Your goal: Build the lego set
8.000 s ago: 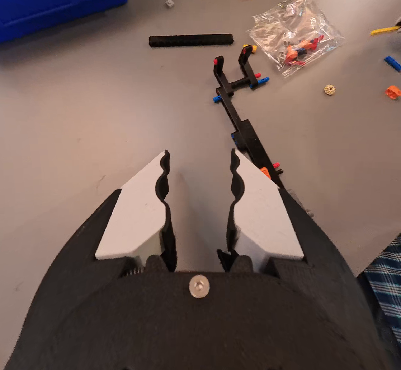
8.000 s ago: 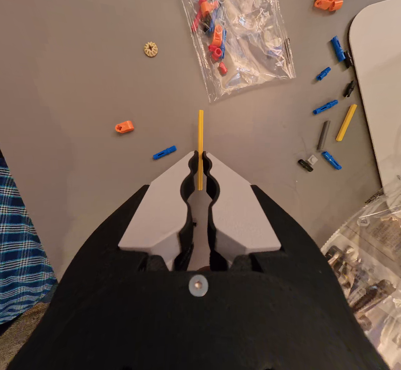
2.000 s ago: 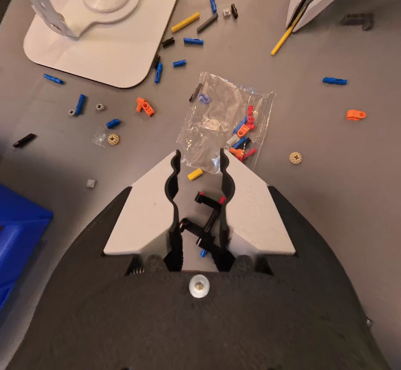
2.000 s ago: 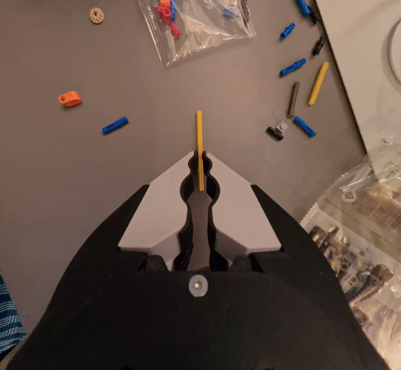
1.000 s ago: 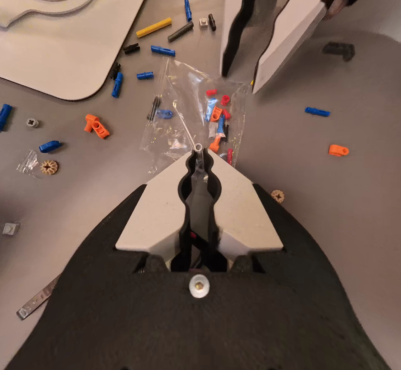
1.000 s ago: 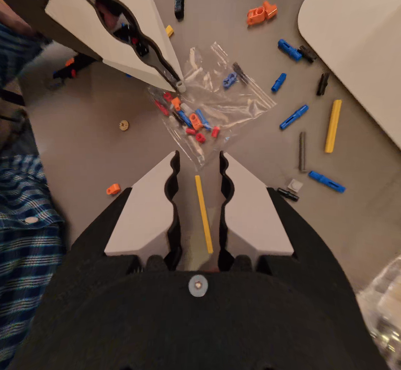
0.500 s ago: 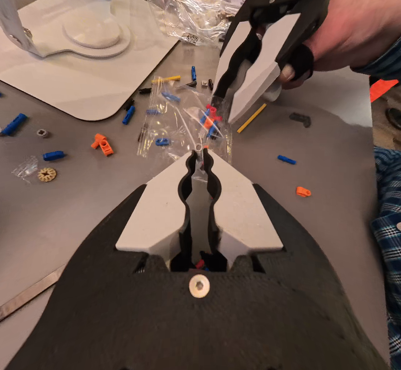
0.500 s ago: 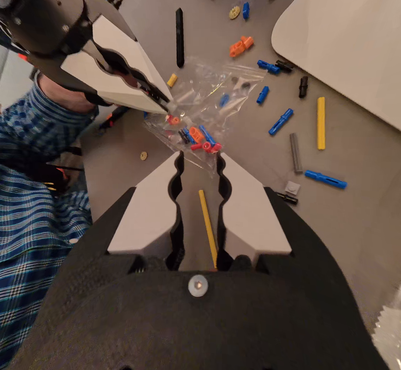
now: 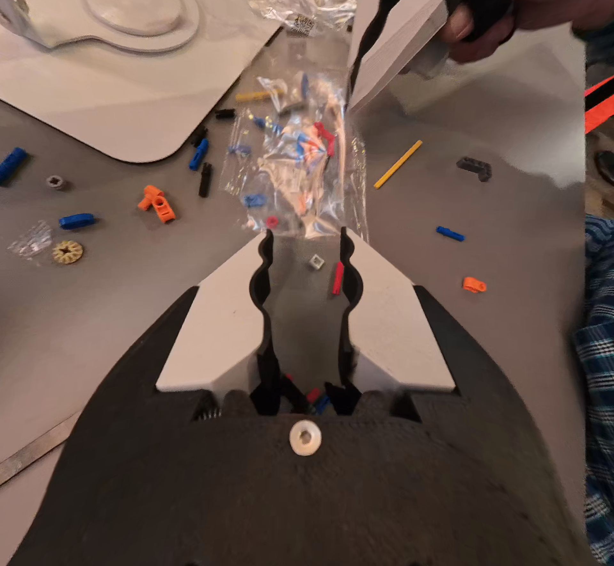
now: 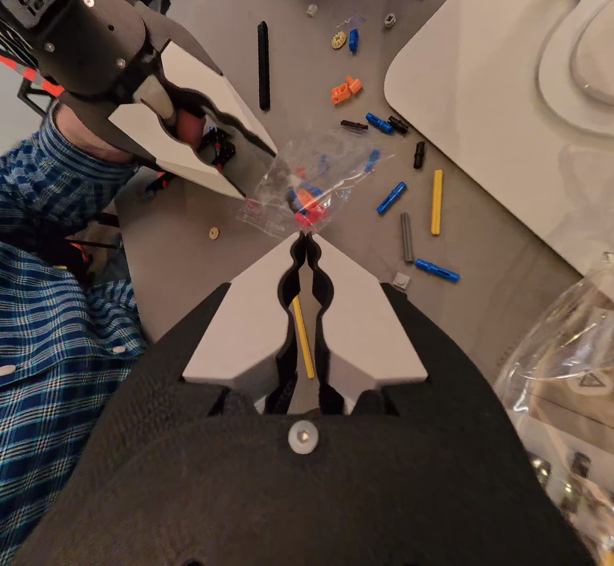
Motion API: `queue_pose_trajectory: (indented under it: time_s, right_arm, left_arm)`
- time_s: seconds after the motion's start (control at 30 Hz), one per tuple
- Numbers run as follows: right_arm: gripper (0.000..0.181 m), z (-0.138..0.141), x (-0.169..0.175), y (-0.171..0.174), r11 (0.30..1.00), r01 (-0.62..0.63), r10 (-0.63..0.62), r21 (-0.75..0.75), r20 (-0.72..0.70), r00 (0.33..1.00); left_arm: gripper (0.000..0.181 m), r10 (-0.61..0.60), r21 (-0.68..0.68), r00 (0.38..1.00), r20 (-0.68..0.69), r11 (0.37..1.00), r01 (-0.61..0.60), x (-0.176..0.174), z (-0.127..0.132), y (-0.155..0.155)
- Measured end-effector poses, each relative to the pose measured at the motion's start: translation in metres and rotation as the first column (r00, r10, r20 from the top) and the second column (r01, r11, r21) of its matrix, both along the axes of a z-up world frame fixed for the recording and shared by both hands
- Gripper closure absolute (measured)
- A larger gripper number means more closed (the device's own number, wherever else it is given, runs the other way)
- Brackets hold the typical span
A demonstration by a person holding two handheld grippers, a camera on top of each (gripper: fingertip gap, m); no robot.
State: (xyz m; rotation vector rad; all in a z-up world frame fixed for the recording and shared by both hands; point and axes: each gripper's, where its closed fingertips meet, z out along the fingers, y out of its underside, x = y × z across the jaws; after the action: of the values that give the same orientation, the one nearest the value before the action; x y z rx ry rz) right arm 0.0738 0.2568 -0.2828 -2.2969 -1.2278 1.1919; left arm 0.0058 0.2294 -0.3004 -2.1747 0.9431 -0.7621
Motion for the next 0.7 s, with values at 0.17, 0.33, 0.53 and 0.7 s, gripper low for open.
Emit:
queue_pose_trajectory:
  time_s: [0.17,0.33,0.53,0.7]
  right_arm:
    - [0.181,-0.001,0.008,0.001,0.997,-0.062,0.057,0.045,0.099,0.993]
    - [0.181,0.0,0.012,-0.005,0.995,-0.092,0.087,0.031,0.129,0.988]
    - [0.181,0.001,0.021,-0.005,0.987,-0.132,0.111,0.087,0.218,0.97]
    - [0.181,0.005,0.026,-0.002,0.983,-0.147,0.115,0.109,0.253,0.96]
  left_arm:
    - [0.138,-0.016,-0.001,0.998,-0.065,1.0,0.016,-0.004,-0.01,0.001]
    - [0.135,-0.056,0.018,0.991,-0.124,0.998,0.059,0.002,-0.014,0.0]
    - [0.133,-0.09,0.02,0.982,-0.165,0.995,0.095,0.009,-0.022,-0.002]
    - [0.133,-0.085,0.044,0.98,-0.18,0.995,0.094,0.009,-0.02,0.0]
